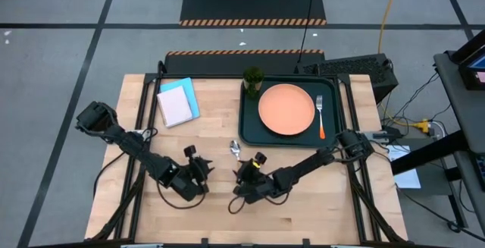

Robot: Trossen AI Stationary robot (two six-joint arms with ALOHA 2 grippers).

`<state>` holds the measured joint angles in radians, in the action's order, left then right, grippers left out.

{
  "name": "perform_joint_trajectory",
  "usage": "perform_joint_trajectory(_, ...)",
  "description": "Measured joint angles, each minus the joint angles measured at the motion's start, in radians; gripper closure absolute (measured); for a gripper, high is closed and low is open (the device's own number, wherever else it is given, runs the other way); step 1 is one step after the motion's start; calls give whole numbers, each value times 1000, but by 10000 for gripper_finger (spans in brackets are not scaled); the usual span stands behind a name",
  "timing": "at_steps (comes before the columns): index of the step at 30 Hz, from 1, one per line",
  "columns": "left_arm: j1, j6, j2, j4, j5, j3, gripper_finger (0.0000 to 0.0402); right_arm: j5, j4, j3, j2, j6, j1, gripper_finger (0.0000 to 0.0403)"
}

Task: Pick and place plate/cup/fork/spoon on tray
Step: Put the yellow spoon to the right of the orange fork on the black tray

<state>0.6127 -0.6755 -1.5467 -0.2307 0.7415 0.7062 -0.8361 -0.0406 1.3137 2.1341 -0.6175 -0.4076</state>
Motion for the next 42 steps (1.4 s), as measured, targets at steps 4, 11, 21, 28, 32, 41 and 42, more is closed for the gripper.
perform_joint_trajectory(4,2,4,0,47,18,-1,282,3,62,-4,8,-71,30,199)
perform_joint_trajectory(11,0,64,-1,107,22,-1,282,87,63,-25,12,-112,70,215)
perform_joint_trajectory(21,-1,70,-1,122,22,-1,282,134,53,-86,8,-155,80,291)
perform_joint_trajectory(28,-1,71,-1,123,22,-1,282,153,57,-88,8,-122,80,350)
perform_joint_trajectory(32,-1,68,-1,123,22,-1,282,161,64,-89,-2,-93,80,366)
perform_joint_trajectory(41,-1,68,-1,128,21,-1,282,188,131,-95,-76,-35,80,359)
perform_joint_trajectory(42,-1,68,-1,128,21,-1,282,193,141,-95,-85,-32,79,361)
